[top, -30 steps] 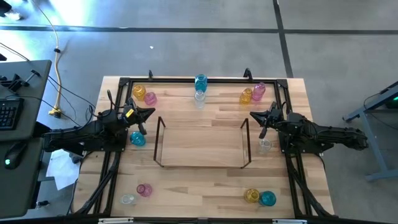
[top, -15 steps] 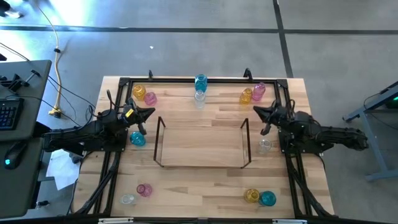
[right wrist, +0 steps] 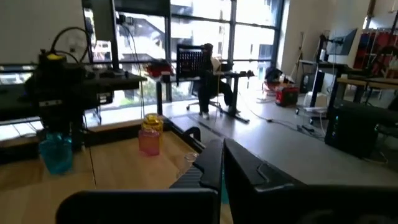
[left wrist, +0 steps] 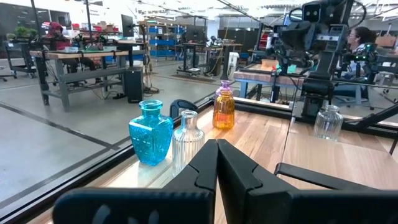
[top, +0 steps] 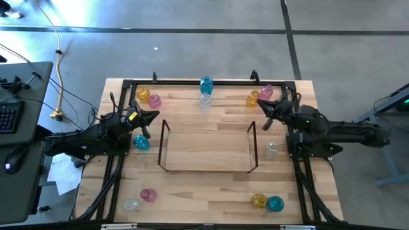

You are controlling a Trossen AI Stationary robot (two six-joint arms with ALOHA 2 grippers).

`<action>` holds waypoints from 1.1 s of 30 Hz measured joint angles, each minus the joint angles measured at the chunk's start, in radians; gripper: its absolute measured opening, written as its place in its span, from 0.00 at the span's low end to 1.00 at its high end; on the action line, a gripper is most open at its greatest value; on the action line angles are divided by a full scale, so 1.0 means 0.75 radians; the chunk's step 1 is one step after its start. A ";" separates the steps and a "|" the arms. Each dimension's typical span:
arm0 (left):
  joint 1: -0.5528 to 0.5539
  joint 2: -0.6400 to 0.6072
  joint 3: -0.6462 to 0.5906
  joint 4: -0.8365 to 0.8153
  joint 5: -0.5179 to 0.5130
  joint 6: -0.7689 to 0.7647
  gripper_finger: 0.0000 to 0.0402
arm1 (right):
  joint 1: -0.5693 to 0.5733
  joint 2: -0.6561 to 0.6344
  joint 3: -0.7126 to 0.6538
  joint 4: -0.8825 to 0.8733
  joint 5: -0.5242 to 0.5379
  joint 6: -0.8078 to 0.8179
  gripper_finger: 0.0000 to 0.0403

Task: Sort vases onto shelf
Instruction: Put the middle right transparent vase on the shelf

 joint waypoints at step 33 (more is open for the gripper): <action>0.000 0.000 0.000 -0.002 -0.001 0.000 0.00 | 0.494 0.641 0.961 -2.324 -0.374 1.502 0.60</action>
